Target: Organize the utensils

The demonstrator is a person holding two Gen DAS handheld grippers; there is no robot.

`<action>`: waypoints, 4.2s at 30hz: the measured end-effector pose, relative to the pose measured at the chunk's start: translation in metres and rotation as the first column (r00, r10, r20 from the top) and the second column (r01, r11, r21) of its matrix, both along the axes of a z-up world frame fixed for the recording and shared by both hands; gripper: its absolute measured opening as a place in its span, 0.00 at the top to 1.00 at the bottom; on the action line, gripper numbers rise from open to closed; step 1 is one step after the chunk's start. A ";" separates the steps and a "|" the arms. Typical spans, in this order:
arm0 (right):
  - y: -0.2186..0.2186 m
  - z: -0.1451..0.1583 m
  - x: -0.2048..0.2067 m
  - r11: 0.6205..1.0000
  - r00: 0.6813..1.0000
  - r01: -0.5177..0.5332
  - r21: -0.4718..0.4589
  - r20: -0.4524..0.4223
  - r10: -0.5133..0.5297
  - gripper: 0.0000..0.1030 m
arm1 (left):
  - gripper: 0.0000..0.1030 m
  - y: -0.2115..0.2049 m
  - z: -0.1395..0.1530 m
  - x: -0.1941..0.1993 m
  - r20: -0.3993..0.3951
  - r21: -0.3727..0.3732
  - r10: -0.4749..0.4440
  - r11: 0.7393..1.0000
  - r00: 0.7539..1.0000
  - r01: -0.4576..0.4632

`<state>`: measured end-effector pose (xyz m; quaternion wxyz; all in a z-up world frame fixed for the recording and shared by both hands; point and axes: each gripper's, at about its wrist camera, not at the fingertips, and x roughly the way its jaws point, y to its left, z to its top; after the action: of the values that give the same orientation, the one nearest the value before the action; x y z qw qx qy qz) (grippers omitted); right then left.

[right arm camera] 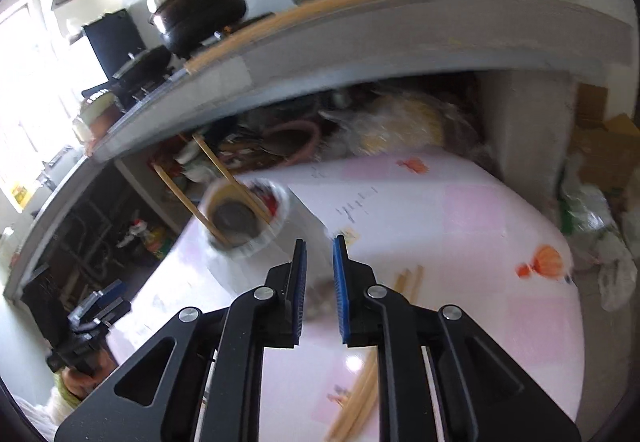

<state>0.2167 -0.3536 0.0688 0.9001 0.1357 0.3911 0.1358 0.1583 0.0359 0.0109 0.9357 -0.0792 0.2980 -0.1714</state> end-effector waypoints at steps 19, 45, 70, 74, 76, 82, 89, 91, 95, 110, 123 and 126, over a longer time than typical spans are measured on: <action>0.009 -0.157 -0.035 0.997 0.954 0.068 -0.029 -0.290 -0.074 0.93 | 0.19 -0.090 -0.057 -0.013 -0.140 0.093 -0.203 0.972 0.969 0.217; -0.029 -0.169 -0.057 0.983 0.936 0.181 -0.039 -0.300 -0.184 0.95 | 0.56 -0.213 -0.088 0.037 -0.248 0.108 -0.432 0.877 0.867 0.468; -0.037 -0.175 -0.063 0.980 0.941 0.194 0.042 -0.292 -0.173 0.95 | 0.73 -0.245 -0.116 0.042 -0.332 0.295 -0.361 0.838 0.871 0.459; -0.036 -0.174 -0.062 0.981 0.939 0.193 0.032 -0.294 -0.176 0.95 | 0.83 -0.244 -0.117 0.038 -0.320 0.344 -0.338 0.829 0.885 0.441; -0.034 -0.173 -0.063 0.981 0.937 0.194 0.027 -0.300 -0.177 0.95 | 0.94 -0.241 -0.116 0.039 -0.326 0.344 -0.318 0.837 0.890 0.425; -0.028 -0.172 -0.074 0.979 0.929 0.199 0.033 -0.326 -0.178 0.95 | 0.95 -0.225 -0.116 0.033 -0.345 0.334 -0.278 0.856 0.896 0.394; -0.019 -0.174 -0.107 0.976 0.914 0.195 0.093 -0.380 -0.146 0.95 | 0.95 -0.185 -0.114 0.004 -0.381 0.309 -0.229 0.882 0.896 0.357; -0.015 -0.173 -0.118 0.977 0.910 0.188 0.098 -0.392 -0.136 0.95 | 0.95 -0.170 -0.114 -0.006 -0.395 0.301 -0.214 0.889 0.894 0.346; -0.007 -0.171 -0.135 0.980 0.902 0.174 0.099 -0.416 -0.118 0.95 | 0.95 -0.145 -0.111 -0.024 -0.418 0.290 -0.183 0.901 0.890 0.322; 0.001 -0.164 -0.144 0.976 0.892 0.195 0.098 -0.431 -0.135 0.93 | 0.83 -0.115 -0.101 -0.040 -0.428 0.235 -0.181 0.924 0.885 0.303; -0.010 -0.153 -0.114 0.976 0.912 0.199 0.091 -0.381 -0.150 0.87 | 0.77 -0.153 -0.088 0.029 -0.392 0.275 -0.231 0.894 0.890 0.353; -0.012 -0.153 -0.108 0.975 0.914 0.204 0.088 -0.374 -0.158 0.87 | 0.77 -0.167 -0.097 0.047 -0.412 0.304 -0.226 0.879 0.882 0.368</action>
<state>0.1089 -0.3659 -0.0843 0.8103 0.2505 0.5275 0.0484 0.2051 -0.1314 -0.0859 0.8232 0.1176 0.5021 -0.2377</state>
